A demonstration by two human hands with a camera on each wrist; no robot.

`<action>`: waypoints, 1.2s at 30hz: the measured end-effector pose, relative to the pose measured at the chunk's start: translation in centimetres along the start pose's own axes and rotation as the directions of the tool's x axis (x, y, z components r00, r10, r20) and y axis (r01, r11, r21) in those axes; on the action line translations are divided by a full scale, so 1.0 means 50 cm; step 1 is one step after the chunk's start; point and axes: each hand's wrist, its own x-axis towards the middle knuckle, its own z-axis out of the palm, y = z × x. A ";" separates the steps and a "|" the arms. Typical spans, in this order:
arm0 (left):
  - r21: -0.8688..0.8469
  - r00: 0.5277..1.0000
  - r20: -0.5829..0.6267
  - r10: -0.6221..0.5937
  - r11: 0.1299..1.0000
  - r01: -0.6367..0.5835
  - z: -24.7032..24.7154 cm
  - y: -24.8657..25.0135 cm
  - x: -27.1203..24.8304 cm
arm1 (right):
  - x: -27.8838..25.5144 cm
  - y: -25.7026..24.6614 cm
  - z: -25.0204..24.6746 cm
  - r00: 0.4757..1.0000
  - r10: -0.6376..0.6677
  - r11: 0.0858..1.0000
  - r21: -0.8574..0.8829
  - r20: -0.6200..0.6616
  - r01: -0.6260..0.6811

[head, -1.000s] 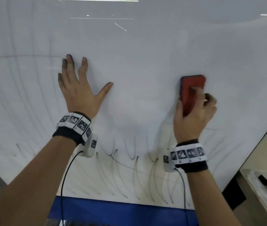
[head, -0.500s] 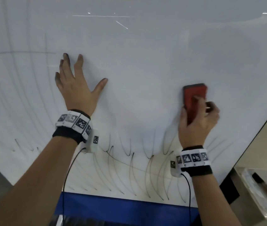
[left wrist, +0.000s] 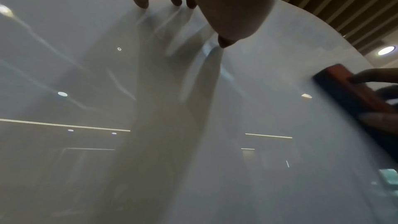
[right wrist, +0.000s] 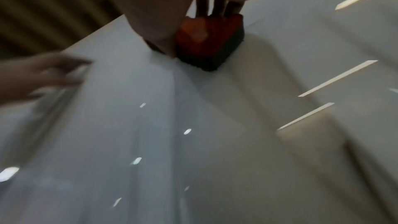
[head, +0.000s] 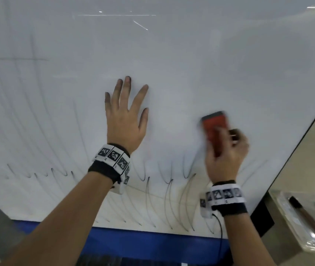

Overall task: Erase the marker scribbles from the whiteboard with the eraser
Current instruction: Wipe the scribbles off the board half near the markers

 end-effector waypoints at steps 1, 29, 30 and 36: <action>-0.005 1.000 0.000 -0.028 1.000 0.028 0.005 0.009 -0.003 | 0.021 0.021 -0.021 0.991 0.099 0.995 0.030 -0.084 -0.097; -0.020 0.994 0.040 -0.098 0.995 0.099 0.033 0.047 -0.055 | -0.086 0.043 0.014 0.996 -0.035 0.999 0.000 0.087 0.036; -0.023 0.995 0.036 -0.089 0.996 0.089 0.033 0.044 -0.057 | -0.090 0.082 -0.005 0.992 0.125 0.992 0.025 0.018 -0.125; -0.118 0.988 0.053 -0.145 0.982 0.150 0.035 0.062 -0.062 | -0.069 0.114 -0.034 0.591 0.743 0.669 0.334 -0.314 -0.664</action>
